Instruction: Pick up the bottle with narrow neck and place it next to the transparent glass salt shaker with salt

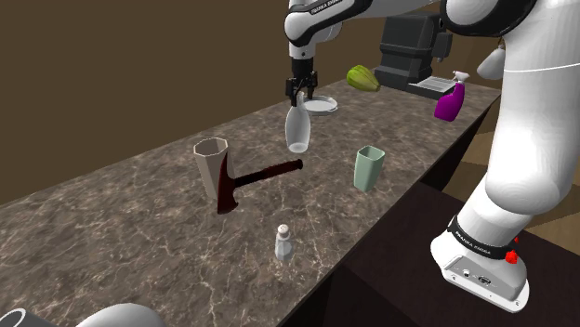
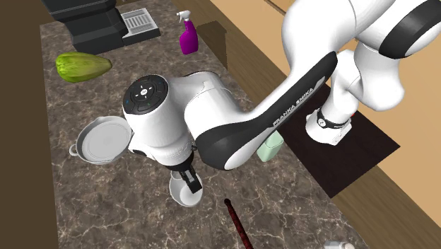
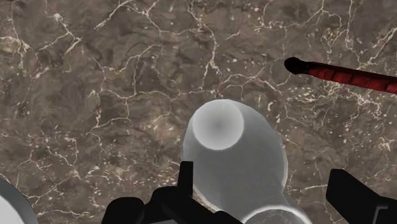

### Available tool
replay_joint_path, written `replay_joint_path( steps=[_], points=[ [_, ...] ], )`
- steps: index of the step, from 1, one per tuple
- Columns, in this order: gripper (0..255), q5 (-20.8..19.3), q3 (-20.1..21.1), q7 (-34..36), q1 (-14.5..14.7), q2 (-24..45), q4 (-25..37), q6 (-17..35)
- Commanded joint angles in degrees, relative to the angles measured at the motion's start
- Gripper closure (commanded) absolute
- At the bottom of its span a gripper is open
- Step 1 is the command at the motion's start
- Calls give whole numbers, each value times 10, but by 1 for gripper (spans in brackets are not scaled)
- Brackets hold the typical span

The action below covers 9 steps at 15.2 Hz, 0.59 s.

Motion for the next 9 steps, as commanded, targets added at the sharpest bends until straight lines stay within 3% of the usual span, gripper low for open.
replay_joint_path(
  steps=[1,2,3,9],
  points=[
    [0,0,0,0,0,0,0,0],
    [0,0,0,0,0,0,0,0],
    [255,0,0,0,0,0,0,0],
    [255,0,0,0,0,0,0,0]
  ],
)
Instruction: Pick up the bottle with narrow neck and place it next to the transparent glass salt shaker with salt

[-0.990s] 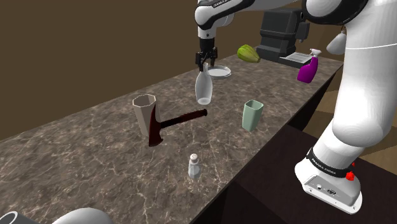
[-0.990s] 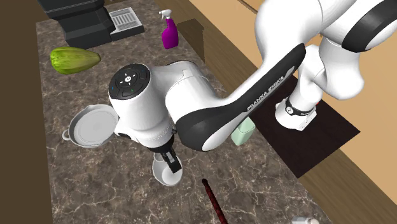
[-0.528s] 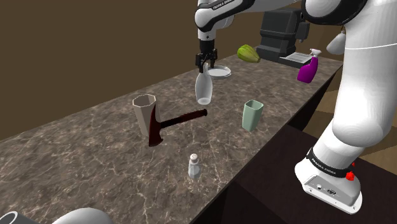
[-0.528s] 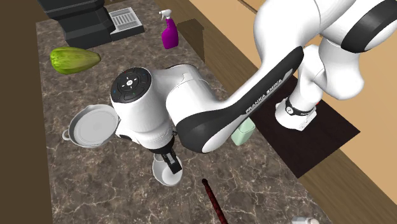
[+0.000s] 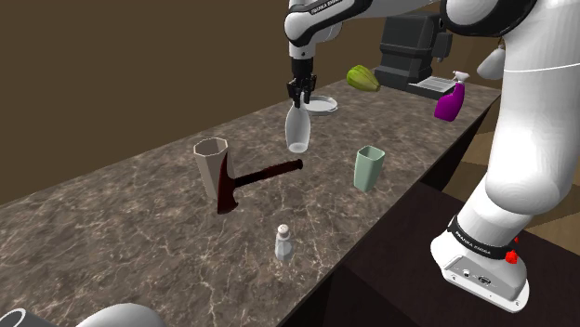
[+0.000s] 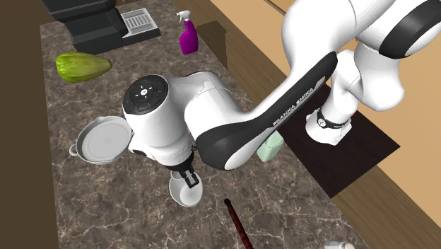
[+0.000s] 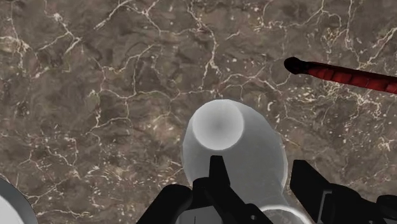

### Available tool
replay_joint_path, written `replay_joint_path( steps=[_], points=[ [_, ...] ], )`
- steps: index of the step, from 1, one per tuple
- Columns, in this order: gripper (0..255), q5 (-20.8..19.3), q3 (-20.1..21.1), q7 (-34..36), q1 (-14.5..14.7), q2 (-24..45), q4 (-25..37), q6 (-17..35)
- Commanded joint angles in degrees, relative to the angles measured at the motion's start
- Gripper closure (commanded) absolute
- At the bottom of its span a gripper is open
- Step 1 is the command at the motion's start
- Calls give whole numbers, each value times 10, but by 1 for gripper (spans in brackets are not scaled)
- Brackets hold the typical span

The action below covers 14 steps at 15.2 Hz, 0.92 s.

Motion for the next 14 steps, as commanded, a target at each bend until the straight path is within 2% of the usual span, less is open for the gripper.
replay_joint_path(
  steps=[1,3,14],
  points=[
    [255,0,0,0,0,0,0,0],
    [255,0,0,0,0,0,0,0],
    [255,0,0,1,0,-12,68,-80]
  ],
)
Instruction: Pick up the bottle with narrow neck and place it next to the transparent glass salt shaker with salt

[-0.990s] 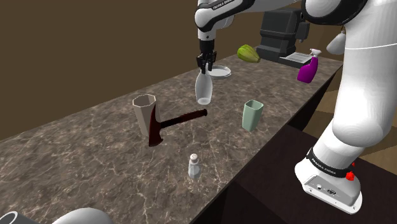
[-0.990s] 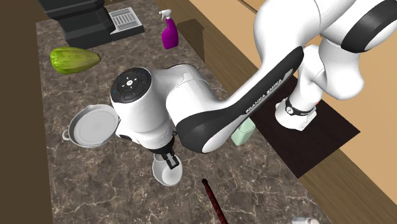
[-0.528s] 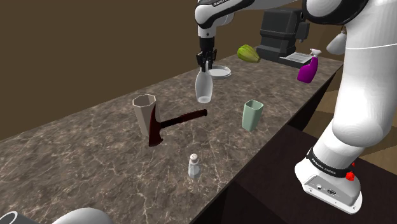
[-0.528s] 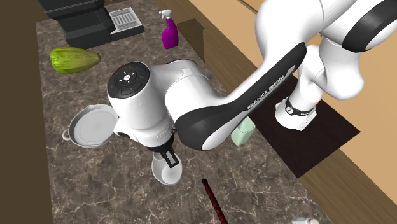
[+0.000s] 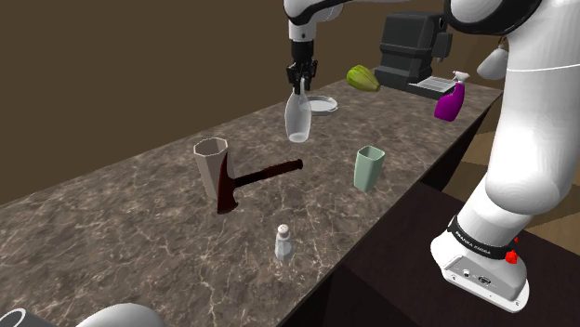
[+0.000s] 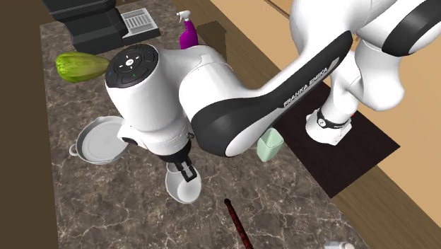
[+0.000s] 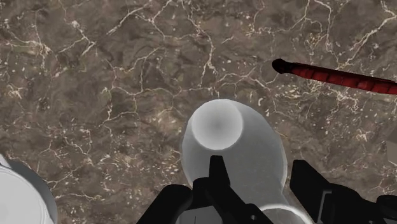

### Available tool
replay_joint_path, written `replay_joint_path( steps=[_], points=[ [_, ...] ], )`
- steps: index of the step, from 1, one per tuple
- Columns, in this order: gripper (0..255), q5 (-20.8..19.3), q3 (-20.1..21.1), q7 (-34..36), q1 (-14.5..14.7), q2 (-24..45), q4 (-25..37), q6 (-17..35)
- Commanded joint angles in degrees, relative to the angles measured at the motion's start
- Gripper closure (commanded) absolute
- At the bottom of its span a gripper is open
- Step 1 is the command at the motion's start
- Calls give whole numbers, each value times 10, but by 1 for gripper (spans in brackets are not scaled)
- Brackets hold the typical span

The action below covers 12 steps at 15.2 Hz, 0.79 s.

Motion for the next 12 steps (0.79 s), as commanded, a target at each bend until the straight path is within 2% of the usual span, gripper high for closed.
replay_joint_path(
  steps=[1,12],
  points=[
    [255,0,0,0,0,-1,14,-15],
    [255,0,0,0,0,7,110,-104]
  ],
)
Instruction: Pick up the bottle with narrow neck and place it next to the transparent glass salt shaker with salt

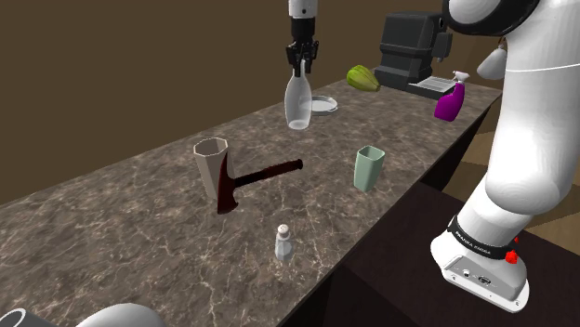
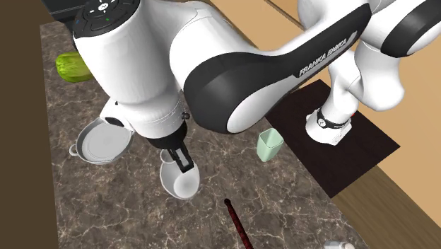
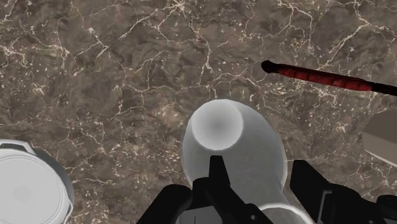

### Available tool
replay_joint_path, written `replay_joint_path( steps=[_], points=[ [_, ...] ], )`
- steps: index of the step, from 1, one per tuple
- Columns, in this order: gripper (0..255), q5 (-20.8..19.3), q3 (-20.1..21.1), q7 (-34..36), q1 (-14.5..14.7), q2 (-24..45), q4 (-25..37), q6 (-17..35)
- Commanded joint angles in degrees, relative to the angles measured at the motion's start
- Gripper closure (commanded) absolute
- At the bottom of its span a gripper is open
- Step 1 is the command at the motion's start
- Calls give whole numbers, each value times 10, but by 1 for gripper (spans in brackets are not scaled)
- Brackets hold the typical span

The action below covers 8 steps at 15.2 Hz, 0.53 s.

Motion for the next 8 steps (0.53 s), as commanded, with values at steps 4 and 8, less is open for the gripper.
replay_joint_path(
  steps=[4,8],
  points=[
    [255,0,0,0,0,11,55,-44],
    [255,0,0,0,0,24,106,-83]
  ],
)
